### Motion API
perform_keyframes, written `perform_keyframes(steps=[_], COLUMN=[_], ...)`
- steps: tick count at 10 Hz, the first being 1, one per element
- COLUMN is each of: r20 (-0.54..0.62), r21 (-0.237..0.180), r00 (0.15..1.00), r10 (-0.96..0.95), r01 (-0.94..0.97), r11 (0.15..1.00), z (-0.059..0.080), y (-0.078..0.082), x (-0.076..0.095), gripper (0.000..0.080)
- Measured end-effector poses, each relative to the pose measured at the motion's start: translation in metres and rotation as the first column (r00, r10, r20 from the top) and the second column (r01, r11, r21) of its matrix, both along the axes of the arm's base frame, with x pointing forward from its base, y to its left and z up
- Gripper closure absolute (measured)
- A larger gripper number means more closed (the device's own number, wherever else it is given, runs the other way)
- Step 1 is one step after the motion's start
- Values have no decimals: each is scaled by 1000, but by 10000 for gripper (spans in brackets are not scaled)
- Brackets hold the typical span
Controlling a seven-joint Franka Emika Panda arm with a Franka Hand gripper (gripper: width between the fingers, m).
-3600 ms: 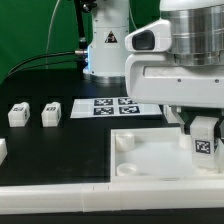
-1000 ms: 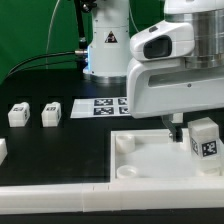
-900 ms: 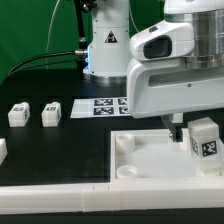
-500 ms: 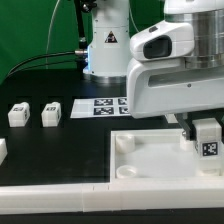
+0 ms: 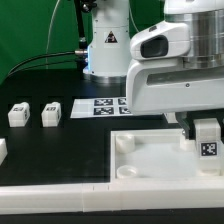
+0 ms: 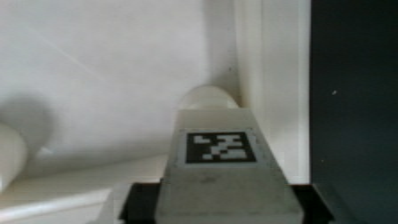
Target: Assemble one leg
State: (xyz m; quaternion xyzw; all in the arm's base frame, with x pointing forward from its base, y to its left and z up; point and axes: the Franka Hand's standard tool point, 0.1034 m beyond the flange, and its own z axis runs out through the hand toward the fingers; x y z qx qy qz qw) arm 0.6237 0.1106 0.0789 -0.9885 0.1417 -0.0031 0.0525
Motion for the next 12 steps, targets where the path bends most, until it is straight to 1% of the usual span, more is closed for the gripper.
perform_keyframes(steps=[2,4,5,7,9,11,12], r20=[-16,-35,-46,-53,-75,-98,-105], r21=[7,6,5,2,-9,-7,-6], r00=[964,882,801,663,458,355,333], r10=[-267,-470,-596,-746,-886,-930,-937], r01=[267,471,597,748,888,934,942], r11=[964,882,802,664,459,358,336], z=[-1,-1,-1,-2,-2,-2,-2], y=[1,2,3,6,9,8,8], x=[-1,-1,-2,-3,-3,-2,-2], gripper=[509,509,509,508,508,508,508])
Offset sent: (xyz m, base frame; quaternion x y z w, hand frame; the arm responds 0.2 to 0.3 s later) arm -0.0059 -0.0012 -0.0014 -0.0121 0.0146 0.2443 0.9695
